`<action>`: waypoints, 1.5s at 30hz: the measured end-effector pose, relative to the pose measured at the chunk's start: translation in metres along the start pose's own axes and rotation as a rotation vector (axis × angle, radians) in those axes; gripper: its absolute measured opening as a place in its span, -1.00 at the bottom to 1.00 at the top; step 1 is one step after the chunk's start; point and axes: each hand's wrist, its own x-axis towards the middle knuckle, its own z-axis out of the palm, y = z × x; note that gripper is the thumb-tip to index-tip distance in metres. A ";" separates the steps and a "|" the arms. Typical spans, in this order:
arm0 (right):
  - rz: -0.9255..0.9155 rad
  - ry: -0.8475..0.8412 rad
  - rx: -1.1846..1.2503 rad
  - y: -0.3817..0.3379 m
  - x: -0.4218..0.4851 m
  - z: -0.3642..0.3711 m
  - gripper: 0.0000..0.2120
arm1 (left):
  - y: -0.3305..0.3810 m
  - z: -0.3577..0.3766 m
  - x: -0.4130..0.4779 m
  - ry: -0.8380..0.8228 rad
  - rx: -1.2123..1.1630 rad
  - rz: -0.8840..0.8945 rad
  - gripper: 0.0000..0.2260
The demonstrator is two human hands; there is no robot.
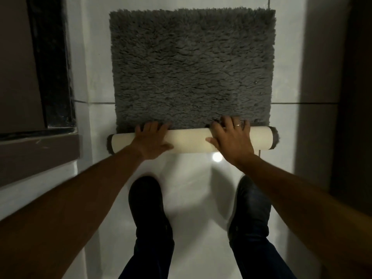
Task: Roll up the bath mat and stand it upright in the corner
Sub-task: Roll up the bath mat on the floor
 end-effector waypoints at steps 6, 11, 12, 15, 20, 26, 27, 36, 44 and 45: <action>0.188 0.161 0.128 -0.014 0.047 -0.015 -0.62 | 0.027 0.027 -0.023 0.438 -0.017 0.040 -0.30; -0.016 0.220 0.079 0.012 0.037 -0.013 -0.27 | 0.020 0.002 0.015 0.259 0.161 -0.060 0.11; -0.054 0.196 0.024 0.020 0.034 -0.012 -0.15 | 0.018 -0.009 0.023 0.284 0.165 -0.081 0.03; -0.074 0.138 -0.061 0.034 0.038 -0.013 0.00 | 0.012 -0.029 0.039 0.364 0.163 -0.065 -0.28; -0.059 0.064 -0.036 0.033 0.018 -0.009 -0.03 | 0.028 -0.010 0.014 0.121 0.046 -0.064 -0.35; -0.150 -0.102 -0.094 0.038 -0.023 0.015 -0.10 | 0.043 0.022 -0.024 -0.105 -0.010 -0.030 -0.25; -0.149 -0.129 -0.102 0.039 -0.016 0.014 -0.11 | 0.042 0.023 -0.030 0.023 0.045 -0.004 -0.23; -0.101 0.196 0.034 0.035 0.011 0.002 -0.24 | 0.038 0.027 -0.015 0.151 0.171 -0.044 0.25; -0.166 0.061 -0.130 0.032 0.027 -0.009 0.05 | 0.021 0.001 0.018 0.103 0.093 -0.071 -0.12; -0.189 0.032 -0.139 0.032 0.025 -0.009 0.02 | 0.022 0.004 0.015 0.039 0.061 -0.066 -0.13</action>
